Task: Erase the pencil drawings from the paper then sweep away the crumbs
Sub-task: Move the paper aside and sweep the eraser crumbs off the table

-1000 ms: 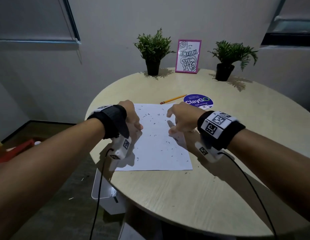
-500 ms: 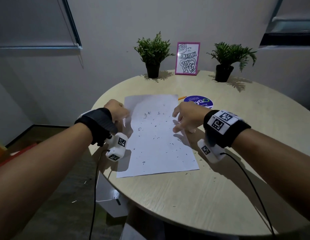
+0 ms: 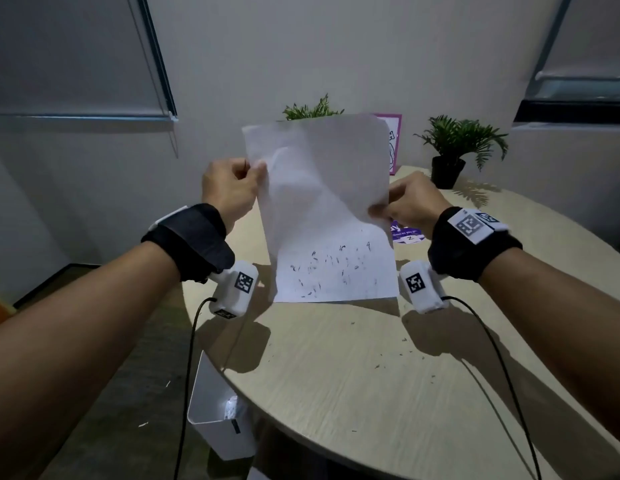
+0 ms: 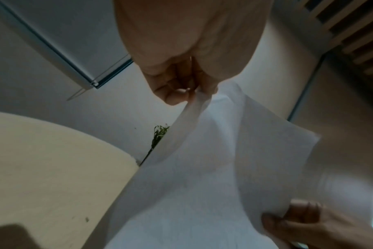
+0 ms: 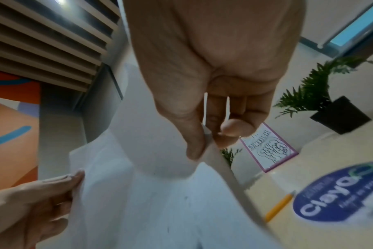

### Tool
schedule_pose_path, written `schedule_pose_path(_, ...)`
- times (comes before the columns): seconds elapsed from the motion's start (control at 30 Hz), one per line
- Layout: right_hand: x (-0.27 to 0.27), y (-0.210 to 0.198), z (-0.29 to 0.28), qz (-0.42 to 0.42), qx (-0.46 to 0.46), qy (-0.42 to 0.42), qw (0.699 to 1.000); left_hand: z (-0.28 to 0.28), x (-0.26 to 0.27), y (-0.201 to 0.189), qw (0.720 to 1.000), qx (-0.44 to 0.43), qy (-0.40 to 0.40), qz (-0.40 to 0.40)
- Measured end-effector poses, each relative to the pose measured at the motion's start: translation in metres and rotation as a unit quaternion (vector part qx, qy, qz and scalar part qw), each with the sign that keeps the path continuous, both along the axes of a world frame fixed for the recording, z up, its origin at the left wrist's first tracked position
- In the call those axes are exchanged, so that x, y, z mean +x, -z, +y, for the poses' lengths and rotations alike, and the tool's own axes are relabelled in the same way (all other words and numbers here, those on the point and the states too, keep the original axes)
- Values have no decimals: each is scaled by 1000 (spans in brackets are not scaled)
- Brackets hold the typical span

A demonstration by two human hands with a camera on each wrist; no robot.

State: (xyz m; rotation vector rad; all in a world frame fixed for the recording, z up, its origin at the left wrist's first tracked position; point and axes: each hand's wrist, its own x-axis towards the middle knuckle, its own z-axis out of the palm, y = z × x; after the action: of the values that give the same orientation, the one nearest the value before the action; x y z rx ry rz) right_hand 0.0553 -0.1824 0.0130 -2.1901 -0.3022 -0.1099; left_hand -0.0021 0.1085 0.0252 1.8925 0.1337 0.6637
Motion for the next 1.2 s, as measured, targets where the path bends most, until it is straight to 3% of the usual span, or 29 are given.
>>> schedule_pose_path(0.23, -3, -41, -9, -86, 68, 8, 994, -9, -8, -31, 990, 19, -2, -142)
schedule_pose_path(0.33, -9, -22, -11, -56, 34, -6, 998, -8, -5, -20, 991, 48, -12, -128)
schedule_pose_path(0.47, -9, 10, -14, -65, -48, 10, 997, -13, 3, 3, 998, 12, -12, -56)
schedule_pose_path(0.67, -13, -21, -15, -105, -37, -5, 994, -27, 0, -21, 989, 20, -13, -149)
schedule_pose_path(0.73, -10, -14, -17, -96, -48, 0, 994, -31, 4, -13, 992, 33, -12, -123)
schedule_pose_path(0.83, -12, 7, -17, -97, -137, 14, 986, -32, 9, 18, 998, 42, -20, -36)
schedule_pose_path(0.9, -8, 12, -18, -85, -126, 24, 988, -34, 7, 28, 998, 58, -29, -16)
schedule_pose_path(1.07, 1, -7, -22, -115, -82, 18, 990, -29, 15, 6, 996, 35, -42, -67)
schedule_pose_path(1.2, -4, 17, -20, -71, -104, 13, 992, -34, 17, 24, 995, 93, 6, 30)
